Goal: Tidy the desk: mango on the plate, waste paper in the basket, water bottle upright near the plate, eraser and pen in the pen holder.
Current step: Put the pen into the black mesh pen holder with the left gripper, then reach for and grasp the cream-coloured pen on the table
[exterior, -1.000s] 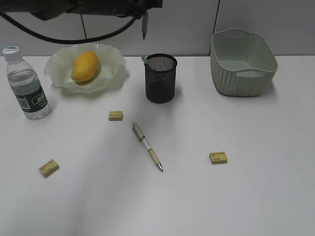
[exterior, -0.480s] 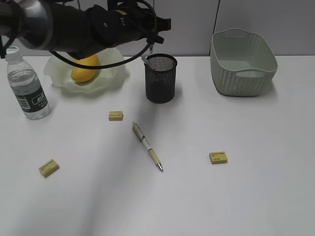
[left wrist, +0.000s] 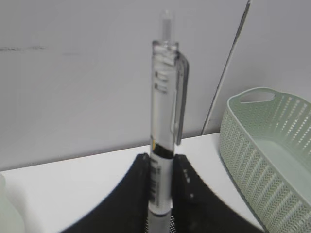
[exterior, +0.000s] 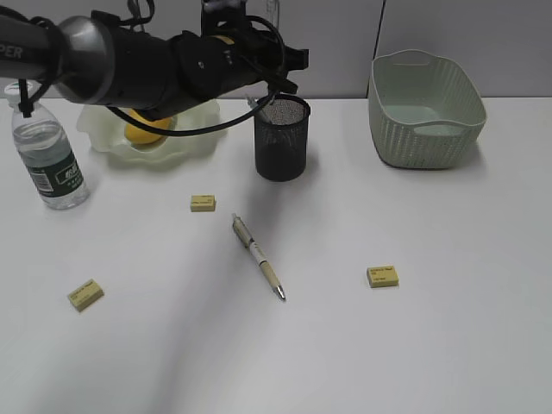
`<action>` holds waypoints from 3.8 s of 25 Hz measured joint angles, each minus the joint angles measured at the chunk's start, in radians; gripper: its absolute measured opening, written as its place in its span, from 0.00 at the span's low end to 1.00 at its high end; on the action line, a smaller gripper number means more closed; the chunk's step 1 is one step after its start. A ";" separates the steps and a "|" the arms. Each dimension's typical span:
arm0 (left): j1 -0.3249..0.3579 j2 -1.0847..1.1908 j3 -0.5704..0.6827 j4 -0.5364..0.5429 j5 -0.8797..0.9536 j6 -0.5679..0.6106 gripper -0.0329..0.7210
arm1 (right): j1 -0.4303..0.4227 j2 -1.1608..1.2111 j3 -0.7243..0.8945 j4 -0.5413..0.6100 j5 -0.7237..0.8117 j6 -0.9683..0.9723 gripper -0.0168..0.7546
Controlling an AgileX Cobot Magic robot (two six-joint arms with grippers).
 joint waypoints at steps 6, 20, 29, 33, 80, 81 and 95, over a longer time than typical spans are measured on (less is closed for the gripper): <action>-0.002 0.032 0.000 0.000 -0.009 -0.001 0.18 | 0.000 0.000 0.000 0.000 0.000 0.001 0.76; -0.012 0.060 0.000 0.053 -0.008 -0.002 0.35 | 0.000 0.000 0.000 0.000 0.000 0.000 0.76; -0.012 0.038 0.000 0.075 0.006 -0.002 0.61 | 0.000 0.000 0.000 0.000 0.000 0.001 0.76; -0.012 -0.039 0.000 0.095 0.084 -0.002 0.61 | 0.000 0.000 0.000 0.000 0.000 0.001 0.76; -0.005 -1.020 0.722 0.524 1.283 -0.311 0.62 | 0.000 0.000 0.000 0.000 0.000 0.001 0.75; -0.005 -1.070 0.757 0.534 1.274 -0.319 0.62 | 0.000 0.000 0.000 0.000 0.000 0.001 0.75; -0.005 -1.707 0.976 0.645 1.271 -0.526 0.62 | 0.000 0.000 0.000 -0.001 0.000 0.001 0.74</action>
